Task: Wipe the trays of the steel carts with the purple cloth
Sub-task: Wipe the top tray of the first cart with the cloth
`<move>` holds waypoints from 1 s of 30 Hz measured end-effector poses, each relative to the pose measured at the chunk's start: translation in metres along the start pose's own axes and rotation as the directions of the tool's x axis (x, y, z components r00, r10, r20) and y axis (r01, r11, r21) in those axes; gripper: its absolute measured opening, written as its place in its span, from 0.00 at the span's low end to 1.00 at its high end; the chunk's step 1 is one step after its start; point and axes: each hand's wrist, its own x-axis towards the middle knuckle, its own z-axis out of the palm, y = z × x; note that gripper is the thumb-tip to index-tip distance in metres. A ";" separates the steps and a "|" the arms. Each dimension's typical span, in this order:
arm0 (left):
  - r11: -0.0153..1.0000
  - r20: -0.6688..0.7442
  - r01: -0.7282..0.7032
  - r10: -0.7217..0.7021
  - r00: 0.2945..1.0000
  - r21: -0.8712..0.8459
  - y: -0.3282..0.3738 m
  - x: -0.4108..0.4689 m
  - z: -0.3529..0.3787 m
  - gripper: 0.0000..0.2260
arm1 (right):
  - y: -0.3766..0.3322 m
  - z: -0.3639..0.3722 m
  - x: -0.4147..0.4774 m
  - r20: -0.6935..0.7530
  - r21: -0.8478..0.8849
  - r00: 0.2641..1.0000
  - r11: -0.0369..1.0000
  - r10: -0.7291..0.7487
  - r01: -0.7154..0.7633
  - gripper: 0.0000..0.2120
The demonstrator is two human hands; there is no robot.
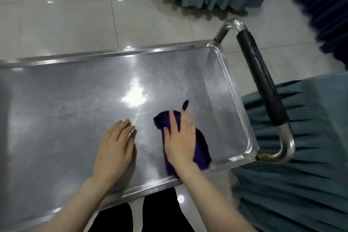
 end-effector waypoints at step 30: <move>0.957 -0.005 0.193 -0.196 0.981 0.215 -0.007 0.045 -0.004 0.25 | 0.111 -0.035 0.194 -0.040 -0.042 0.982 0.981 0.186 -0.188 0.25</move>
